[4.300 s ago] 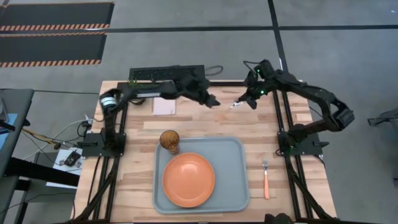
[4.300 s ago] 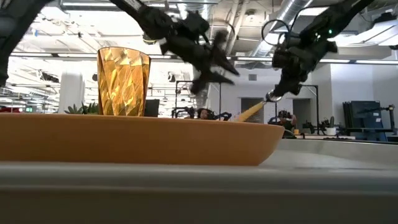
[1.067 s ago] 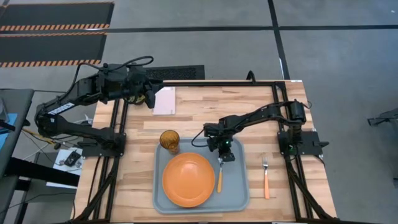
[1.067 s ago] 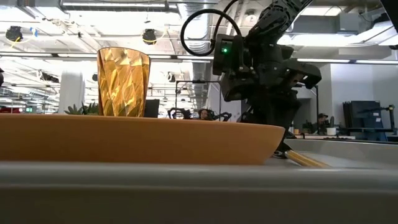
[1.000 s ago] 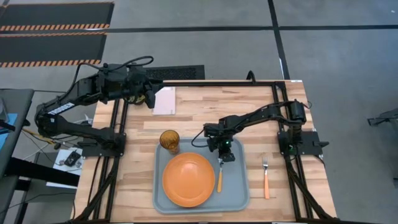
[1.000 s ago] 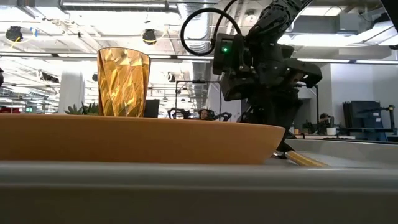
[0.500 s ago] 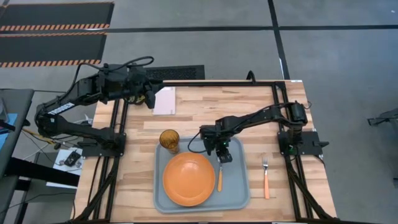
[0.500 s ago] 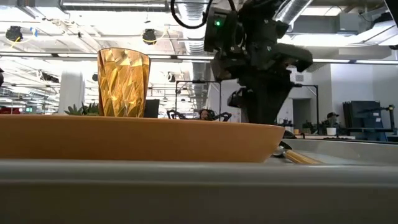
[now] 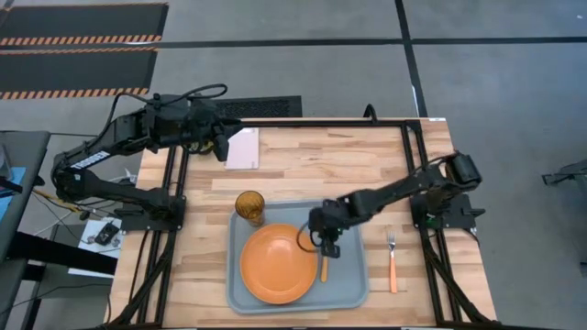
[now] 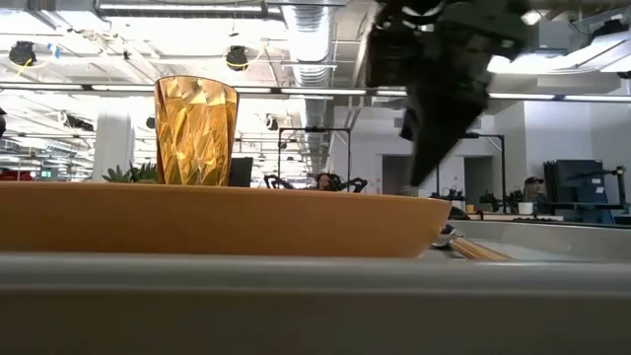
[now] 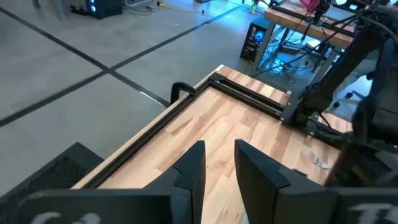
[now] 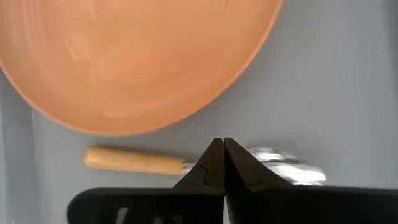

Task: Pick and place plate/cup/fork/spoon on tray
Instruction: Put the orange spoon on the gray tray to the right of the orange plate

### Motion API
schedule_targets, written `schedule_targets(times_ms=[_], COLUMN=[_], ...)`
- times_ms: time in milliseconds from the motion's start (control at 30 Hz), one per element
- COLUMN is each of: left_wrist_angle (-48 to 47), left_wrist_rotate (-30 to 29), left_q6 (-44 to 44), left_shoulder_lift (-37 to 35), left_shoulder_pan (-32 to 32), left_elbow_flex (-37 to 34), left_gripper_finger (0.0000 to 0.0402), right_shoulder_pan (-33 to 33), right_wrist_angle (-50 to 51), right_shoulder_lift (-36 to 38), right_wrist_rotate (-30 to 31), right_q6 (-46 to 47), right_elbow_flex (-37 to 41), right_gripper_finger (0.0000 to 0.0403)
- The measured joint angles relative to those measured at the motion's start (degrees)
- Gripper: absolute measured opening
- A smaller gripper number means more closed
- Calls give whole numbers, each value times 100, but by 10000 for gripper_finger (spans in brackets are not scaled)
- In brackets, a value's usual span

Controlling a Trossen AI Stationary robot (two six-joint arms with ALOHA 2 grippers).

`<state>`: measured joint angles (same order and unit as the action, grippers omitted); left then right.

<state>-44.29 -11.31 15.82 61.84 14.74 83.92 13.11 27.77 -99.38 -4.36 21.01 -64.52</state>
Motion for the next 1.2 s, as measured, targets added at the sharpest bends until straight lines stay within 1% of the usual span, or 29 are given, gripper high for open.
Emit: schedule_targets(times_ms=[67, 133, 300, 567, 767, 933, 1100, 1200], left_wrist_angle=[-2, -1, -12, -30, -33, -32, -31, -35], left_wrist_rotate=[0, -2, -1, 10, 11, 13, 13, 15], left_q6=[-38, -39, -44, -127, -130, -126, -123, -119], left_shoulder_lift=[0, 2, 11, 11, 11, 11, 11, 11], left_shoulder_pan=[0, 0, 0, 0, 0, 0, 0, 1], left_elbow_flex=[0, 1, 2, 2, 2, 2, 2, 2], left_gripper_finger=[63, 56, 42, 34, 34, 34, 34, 34], right_shoulder_pan=[162, 279, 423, 716, 960, 1056, 1053, 1077], right_wrist_angle=[-157, -392, -776, -749, -768, -862, -1091, -1085], right_shoulder_lift=[-48, -170, -386, -402, -402, -407, -408, -408], right_wrist_rotate=[75, 112, 254, 212, 374, 425, 430, 477], right_q6=[247, 472, 888, 1235, 1666, 1719, 1759, 1819], right_elbow_flex=[98, 122, 128, 126, 315, 370, 369, 369], right_gripper_finger=[6, 8, 4, 3, 3, 9, 3, 7])
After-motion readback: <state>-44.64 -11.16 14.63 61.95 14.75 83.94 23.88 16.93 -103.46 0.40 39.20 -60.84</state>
